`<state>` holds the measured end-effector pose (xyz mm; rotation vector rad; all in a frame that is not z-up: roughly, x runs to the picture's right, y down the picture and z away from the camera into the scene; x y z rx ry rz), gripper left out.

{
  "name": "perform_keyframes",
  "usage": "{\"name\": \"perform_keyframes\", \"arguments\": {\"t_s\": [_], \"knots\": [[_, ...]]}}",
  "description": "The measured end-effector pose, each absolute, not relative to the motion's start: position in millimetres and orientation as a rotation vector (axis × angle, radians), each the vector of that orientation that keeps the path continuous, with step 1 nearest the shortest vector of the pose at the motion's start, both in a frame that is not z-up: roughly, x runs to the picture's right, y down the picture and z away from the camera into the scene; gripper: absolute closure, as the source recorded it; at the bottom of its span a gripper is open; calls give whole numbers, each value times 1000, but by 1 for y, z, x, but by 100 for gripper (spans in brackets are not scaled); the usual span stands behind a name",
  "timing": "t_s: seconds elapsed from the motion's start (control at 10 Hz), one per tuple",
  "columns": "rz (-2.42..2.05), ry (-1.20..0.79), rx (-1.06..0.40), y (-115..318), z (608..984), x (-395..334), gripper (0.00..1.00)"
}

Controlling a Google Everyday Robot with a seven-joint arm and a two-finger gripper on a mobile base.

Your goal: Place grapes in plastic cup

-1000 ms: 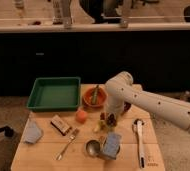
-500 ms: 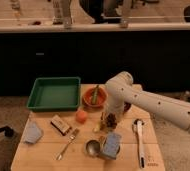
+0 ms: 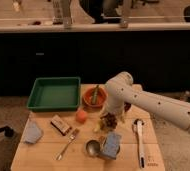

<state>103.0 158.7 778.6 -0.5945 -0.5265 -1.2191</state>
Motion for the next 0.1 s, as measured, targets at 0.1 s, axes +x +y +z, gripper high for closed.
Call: {"name": "perform_keyframes", "arguments": {"t_s": [0.1], "knots": [[-1219,-526,-595,159,779,103,20]]}}
